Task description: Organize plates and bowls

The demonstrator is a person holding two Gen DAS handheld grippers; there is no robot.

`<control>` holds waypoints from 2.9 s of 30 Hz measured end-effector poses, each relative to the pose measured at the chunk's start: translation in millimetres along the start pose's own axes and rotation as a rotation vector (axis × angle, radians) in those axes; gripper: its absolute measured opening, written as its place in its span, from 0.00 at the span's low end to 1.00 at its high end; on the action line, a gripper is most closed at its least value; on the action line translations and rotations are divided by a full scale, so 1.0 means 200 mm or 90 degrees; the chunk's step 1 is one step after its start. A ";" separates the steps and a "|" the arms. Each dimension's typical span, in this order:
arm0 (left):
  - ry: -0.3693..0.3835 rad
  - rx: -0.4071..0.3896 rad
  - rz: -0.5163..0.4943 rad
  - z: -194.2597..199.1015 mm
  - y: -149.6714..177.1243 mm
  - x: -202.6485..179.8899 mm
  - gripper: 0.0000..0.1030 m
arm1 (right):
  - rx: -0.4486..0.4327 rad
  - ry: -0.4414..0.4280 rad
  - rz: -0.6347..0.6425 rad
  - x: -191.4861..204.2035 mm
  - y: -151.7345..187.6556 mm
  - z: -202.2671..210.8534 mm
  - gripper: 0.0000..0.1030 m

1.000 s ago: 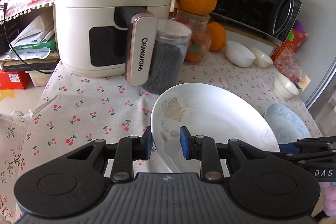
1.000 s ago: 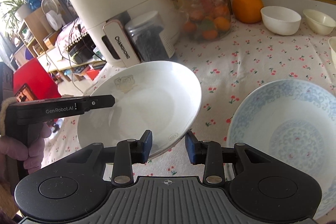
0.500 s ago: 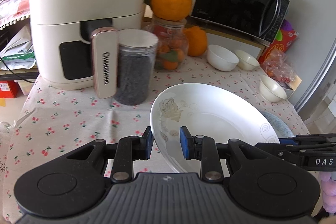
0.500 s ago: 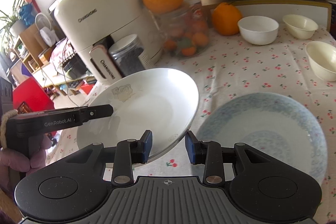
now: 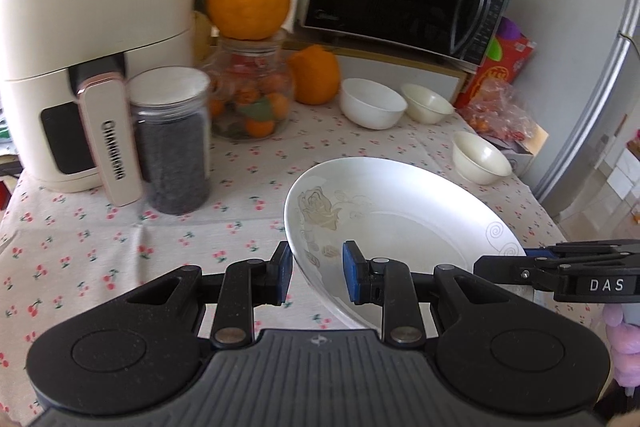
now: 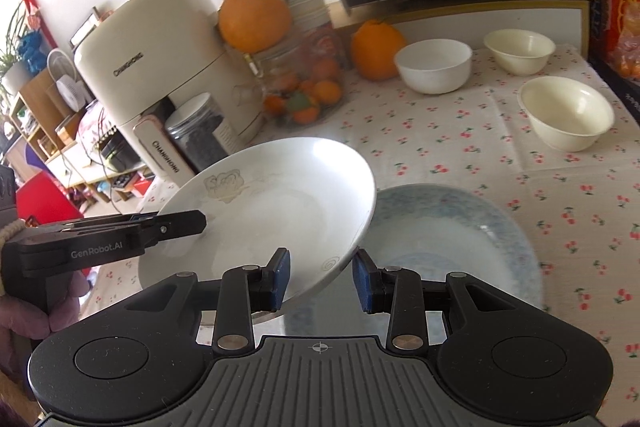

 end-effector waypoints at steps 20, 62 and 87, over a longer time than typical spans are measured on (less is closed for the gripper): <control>0.031 0.054 -0.079 -0.16 0.07 -0.30 0.24 | 0.014 0.050 -0.029 -0.32 0.10 0.12 0.33; -0.024 0.090 -0.149 -0.25 0.16 -0.39 0.22 | 0.077 0.097 0.021 -0.31 0.16 0.16 0.33; -0.047 0.094 -0.183 -0.25 0.16 -0.40 0.20 | 0.140 0.118 0.093 -0.26 0.18 0.17 0.35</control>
Point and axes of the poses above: each gripper's, at about its wrist camera, not at the fingertips, and z roughly against the way its jaws point, x to its left, y to its underside, the point moved 6 cm from there along -z, roughly the way its jaws point, and after that the axes turned 2 degrees about x, right-handed, at the moved point
